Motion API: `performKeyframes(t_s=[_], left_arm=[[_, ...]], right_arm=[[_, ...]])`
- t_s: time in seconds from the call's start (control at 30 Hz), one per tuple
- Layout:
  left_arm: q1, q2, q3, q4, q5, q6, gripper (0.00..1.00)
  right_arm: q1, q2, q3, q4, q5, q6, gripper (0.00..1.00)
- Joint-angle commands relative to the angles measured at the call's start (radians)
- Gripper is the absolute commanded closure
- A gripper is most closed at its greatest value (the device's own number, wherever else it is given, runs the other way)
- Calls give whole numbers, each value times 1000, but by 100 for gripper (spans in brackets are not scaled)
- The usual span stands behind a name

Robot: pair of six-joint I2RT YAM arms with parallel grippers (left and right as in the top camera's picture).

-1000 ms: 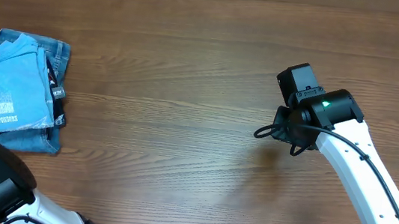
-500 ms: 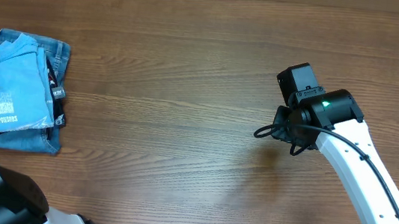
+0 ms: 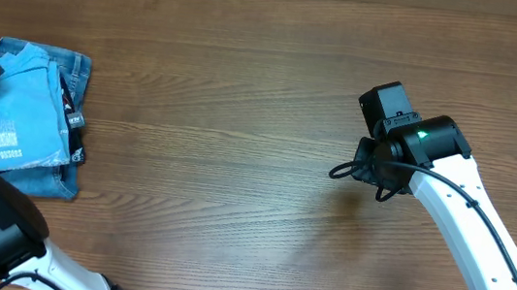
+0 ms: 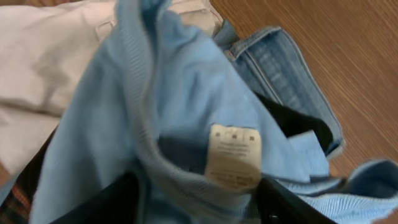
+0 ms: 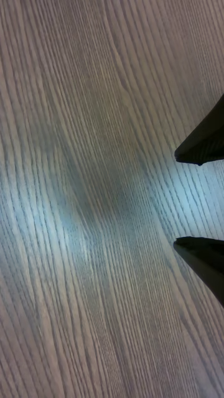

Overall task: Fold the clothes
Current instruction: 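Open the left gripper and release the shirt onto the stack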

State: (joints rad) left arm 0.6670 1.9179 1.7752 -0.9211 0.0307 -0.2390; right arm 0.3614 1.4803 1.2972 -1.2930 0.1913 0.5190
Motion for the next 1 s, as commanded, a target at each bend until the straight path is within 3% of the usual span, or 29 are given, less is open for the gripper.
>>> performKeyframes(t_s=[0.0, 0.03, 0.13, 0.3, 0.43, 0.67, 0.97], left_arm=[[-10, 6, 11, 32, 8, -12, 47], [-10, 6, 11, 43, 14, -12, 54], [-10, 6, 11, 67, 15, -13, 87], [-9, 6, 11, 137, 15, -58, 94], [-16, 10, 11, 221, 13, -76, 88], [-18, 69, 11, 261, 14, -72, 60], [-17, 93, 26, 161, 17, -24, 53]], right_arm=[[-4, -6, 19, 4, 17, -2, 57], [-4, -6, 19, 4, 18, -2, 57], [-4, -6, 19, 5, 17, -2, 57], [-4, -6, 19, 4, 18, -2, 57], [-4, -6, 19, 4, 17, -2, 57], [-4, -6, 19, 5, 17, -1, 57], [-4, -6, 19, 5, 18, -2, 57]])
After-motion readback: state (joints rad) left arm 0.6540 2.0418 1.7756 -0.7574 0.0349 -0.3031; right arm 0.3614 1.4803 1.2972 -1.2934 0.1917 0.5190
